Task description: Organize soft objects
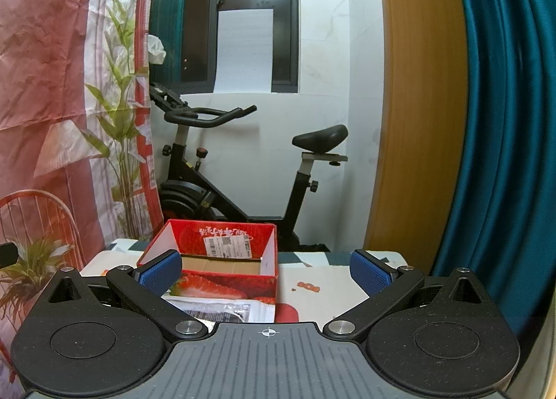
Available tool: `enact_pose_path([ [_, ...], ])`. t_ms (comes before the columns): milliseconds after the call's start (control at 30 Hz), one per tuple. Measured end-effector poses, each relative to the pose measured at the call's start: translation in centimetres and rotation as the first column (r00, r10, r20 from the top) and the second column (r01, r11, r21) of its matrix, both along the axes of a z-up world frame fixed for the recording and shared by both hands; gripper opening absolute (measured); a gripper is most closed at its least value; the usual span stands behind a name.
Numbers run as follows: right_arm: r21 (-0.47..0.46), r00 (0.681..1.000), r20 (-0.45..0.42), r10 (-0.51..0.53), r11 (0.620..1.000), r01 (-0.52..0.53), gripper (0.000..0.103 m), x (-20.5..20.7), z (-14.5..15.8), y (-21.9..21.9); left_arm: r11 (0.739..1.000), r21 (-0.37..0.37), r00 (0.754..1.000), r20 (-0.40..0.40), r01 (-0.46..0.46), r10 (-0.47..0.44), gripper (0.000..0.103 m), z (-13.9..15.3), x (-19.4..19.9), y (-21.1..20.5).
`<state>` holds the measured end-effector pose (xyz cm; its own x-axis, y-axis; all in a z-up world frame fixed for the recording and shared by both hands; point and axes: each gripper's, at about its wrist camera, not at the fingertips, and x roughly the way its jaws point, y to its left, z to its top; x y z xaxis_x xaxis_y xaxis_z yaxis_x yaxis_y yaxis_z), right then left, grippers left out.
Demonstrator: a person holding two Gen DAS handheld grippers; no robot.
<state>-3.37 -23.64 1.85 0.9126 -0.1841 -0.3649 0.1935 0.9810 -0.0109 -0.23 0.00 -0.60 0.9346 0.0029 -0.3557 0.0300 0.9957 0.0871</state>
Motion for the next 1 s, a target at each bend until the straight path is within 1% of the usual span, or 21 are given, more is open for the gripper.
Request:
enact_pose_path([
  [200, 0.007, 1.000, 0.002, 0.004, 1.000, -0.004, 0.103, 0.1, 0.1, -0.3, 1.000, -0.003, 1.000, -0.013, -0.001, 0.001, 0.103, -0.4, 0.3, 0.1],
  [300, 0.037, 1.000, 0.005, 0.022, 0.999, -0.022, 0.103, -0.1, -1.1, -0.8, 1.000, 0.003, 1.000, -0.019, 0.000, 0.000, 0.103, -0.7, 0.6, 0.0],
  [400, 0.078, 0.999, -0.002, 0.048, 0.996, -0.047, 0.103, 0.6, -2.0, -0.9, 1.000, 0.017, 1.000, -0.023, 0.002, -0.001, 0.103, -1.5, 1.3, -0.2],
  [433, 0.094, 0.998, -0.012, 0.054, 0.994, -0.053, 0.103, 1.0, -2.7, -1.0, 1.000, 0.019, 1.000, -0.029, 0.004, -0.004, 0.103, -1.9, 1.6, -0.2],
  [567, 0.092, 0.997, -0.040, 0.071, 0.994, -0.068, 0.103, 3.0, -4.9, -1.6, 1.000, 0.012, 0.996, -0.082, 0.028, -0.027, 0.103, -3.7, 3.2, -0.3],
  [767, 0.099, 0.990, -0.034, 0.140, 0.986, -0.136, 0.103, 5.8, -7.7, -1.2, 0.999, -0.009, 0.990, -0.137, 0.032, -0.033, 0.103, -6.7, 6.2, 0.2],
  [1000, 0.127, 0.985, -0.101, 0.143, 0.983, -0.129, 0.103, 8.9, -11.1, -1.7, 0.999, 0.034, 0.981, -0.192, 0.018, -0.011, 0.103, -10.2, 9.0, 0.5],
])
